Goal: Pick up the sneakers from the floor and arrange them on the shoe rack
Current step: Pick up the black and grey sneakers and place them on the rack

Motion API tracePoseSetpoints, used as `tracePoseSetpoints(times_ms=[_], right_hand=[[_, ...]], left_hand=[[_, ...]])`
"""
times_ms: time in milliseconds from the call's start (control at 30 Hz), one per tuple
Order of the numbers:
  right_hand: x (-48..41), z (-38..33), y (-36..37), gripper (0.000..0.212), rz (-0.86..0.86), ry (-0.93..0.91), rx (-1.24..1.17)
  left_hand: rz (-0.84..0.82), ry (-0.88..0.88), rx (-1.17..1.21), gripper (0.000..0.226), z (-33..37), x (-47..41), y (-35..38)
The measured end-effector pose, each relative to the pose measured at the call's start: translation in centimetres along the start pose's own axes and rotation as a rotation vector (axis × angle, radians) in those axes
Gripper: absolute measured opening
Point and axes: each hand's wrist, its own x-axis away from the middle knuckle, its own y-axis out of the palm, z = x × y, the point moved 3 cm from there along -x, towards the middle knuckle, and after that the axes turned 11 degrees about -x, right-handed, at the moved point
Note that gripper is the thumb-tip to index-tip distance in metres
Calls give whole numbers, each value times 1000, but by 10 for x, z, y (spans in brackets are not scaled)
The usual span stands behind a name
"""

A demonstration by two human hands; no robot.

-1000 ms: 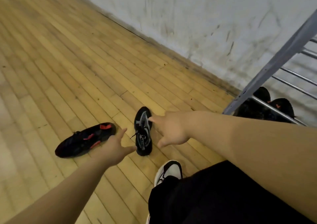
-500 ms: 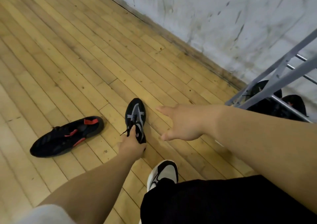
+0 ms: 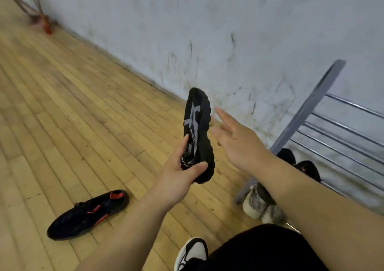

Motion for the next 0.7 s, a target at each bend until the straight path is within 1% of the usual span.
tracePoseSetpoints(times_ms=[67, 167, 300, 433, 567, 667, 700], right_hand=[[22, -27, -33, 54, 120, -56, -68], [66, -59, -89, 55, 276, -145, -35], [134, -69, -158, 53, 420, -148, -5], [218, -37, -218, 53, 629, -92, -46], [309, 33, -246, 56, 827, 40, -129], [353, 63, -262, 54, 940, 127, -307], [363, 67, -269, 53, 974, 131, -322]], left_hand=[[-78, 127, -65, 86, 51, 9, 6], [-196, 299, -227, 85, 121, 32, 22], [-301, 463, -388, 83, 185, 54, 57], [-493, 614, -567, 88, 222, 75, 132], [-669, 703, -727, 84, 229, 99, 228], [-725, 773, -808, 81, 221, 124, 292], [-729, 785, -803, 80, 217, 132, 307]])
